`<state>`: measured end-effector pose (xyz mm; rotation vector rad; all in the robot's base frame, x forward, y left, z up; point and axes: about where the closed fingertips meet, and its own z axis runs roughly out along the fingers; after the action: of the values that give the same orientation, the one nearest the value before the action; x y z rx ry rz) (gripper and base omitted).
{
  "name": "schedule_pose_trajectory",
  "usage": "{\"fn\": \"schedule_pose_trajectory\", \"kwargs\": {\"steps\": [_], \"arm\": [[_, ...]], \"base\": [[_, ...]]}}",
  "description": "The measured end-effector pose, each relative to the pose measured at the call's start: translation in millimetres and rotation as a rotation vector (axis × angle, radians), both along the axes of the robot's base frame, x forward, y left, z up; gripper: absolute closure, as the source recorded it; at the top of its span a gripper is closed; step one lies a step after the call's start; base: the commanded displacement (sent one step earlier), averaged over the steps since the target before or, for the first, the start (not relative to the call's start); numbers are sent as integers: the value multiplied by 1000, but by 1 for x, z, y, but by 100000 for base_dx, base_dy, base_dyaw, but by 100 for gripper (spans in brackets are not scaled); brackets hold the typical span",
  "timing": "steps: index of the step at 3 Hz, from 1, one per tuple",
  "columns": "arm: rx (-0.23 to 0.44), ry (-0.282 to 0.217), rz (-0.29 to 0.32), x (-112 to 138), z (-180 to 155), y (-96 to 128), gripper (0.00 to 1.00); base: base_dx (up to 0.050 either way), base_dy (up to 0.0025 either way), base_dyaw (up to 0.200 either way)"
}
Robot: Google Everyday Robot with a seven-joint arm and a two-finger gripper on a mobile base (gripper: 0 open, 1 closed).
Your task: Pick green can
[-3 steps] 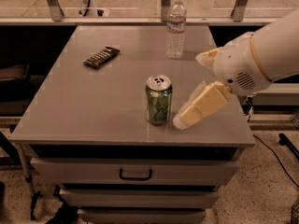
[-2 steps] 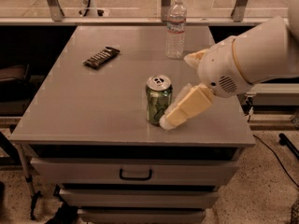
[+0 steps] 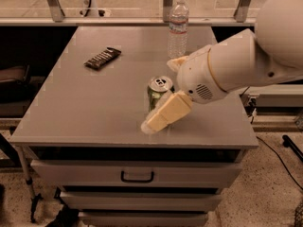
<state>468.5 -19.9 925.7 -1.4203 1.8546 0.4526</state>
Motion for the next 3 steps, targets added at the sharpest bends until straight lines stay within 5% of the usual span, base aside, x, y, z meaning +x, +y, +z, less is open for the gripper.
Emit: {"fn": "schedule_pose_trajectory", "kwargs": {"steps": [3], "arm": [[-10,-5,21,24,-26,13,0]], "base": [[0,0,0]]}}
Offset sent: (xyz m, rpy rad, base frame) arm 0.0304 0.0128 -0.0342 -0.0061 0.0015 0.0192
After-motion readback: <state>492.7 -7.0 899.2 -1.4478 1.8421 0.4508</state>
